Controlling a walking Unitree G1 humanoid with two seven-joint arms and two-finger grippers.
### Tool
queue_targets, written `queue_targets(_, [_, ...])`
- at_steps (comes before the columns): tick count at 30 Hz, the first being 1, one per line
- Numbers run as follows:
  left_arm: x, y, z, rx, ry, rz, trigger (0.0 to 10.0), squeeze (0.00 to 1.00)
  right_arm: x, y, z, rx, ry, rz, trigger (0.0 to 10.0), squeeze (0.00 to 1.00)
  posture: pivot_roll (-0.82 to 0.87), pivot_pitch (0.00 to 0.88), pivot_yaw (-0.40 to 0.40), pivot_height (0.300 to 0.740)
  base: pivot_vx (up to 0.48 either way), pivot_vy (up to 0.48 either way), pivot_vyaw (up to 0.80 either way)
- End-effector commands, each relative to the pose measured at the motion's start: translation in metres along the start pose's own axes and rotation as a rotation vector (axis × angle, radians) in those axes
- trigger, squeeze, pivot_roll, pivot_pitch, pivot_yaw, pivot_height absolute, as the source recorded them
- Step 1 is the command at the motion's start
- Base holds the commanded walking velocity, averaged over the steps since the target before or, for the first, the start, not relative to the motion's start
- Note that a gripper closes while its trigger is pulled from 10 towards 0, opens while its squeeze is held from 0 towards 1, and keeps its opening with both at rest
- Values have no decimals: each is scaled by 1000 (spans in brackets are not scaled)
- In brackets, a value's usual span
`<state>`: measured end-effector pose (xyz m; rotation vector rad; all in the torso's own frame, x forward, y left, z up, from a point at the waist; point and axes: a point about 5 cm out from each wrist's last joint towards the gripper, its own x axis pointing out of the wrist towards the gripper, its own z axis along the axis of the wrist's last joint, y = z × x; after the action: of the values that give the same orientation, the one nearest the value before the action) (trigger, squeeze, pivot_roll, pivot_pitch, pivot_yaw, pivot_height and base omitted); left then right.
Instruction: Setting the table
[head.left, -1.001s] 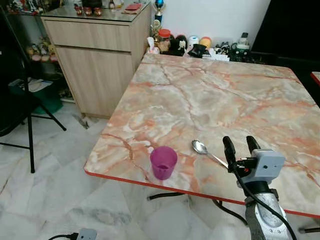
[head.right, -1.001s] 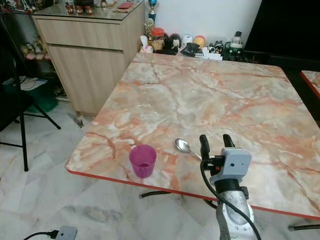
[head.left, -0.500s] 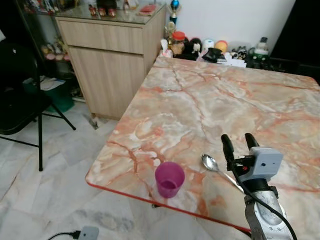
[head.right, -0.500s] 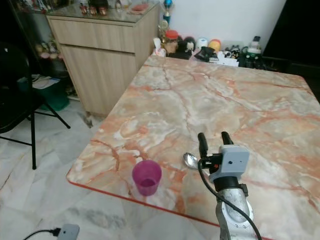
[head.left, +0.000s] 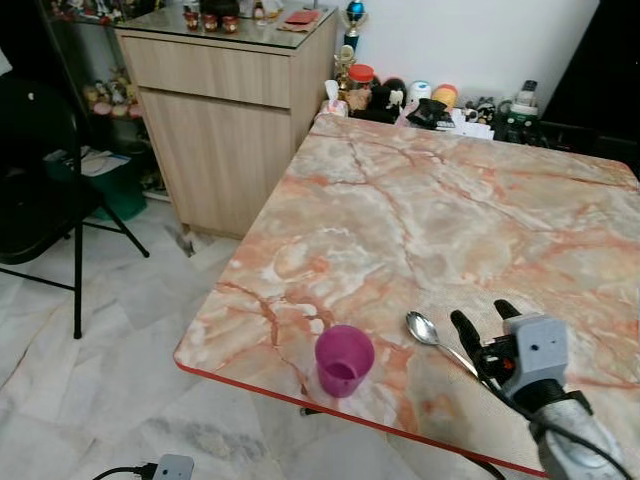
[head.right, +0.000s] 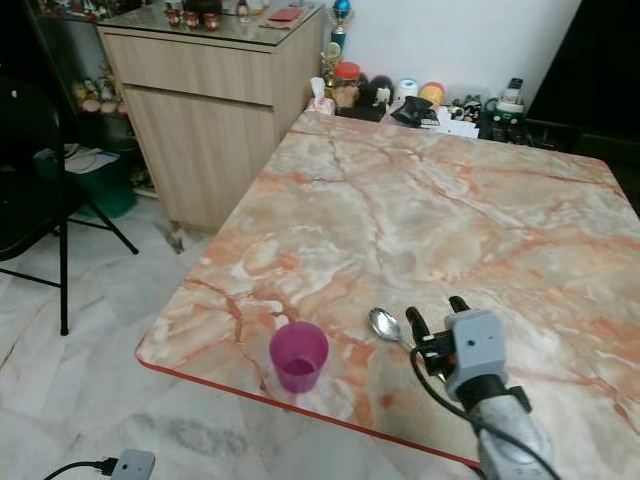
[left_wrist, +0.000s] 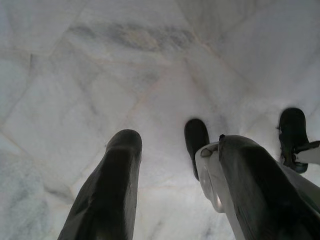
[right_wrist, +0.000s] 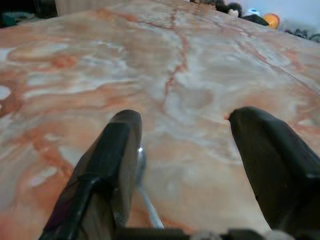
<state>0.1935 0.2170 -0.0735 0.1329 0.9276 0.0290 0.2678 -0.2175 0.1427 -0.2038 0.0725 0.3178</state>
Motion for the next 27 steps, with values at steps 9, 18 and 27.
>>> queue_targets(9, [0, -3, -4, 24, 26, -30, 10000, 0, 7, -41, 13, 106, 70, 182, 10000, 1000, -46, 146, -19, 740, 0, 0, 0])
queue_targets(18, [-1, -4, -6, 36, 31, -47, 10000, 0, 10, -52, -19, 97, 278, 305, 10000, 0, -37, 153, -7, 740, 0, 0, 0])
queue_targets(27, [-1, -3, -5, 42, 28, -49, 10000, 0, 12, -57, -29, 99, 305, 332, 10000, 0, -32, 155, -7, 740, 0, 0, 0])
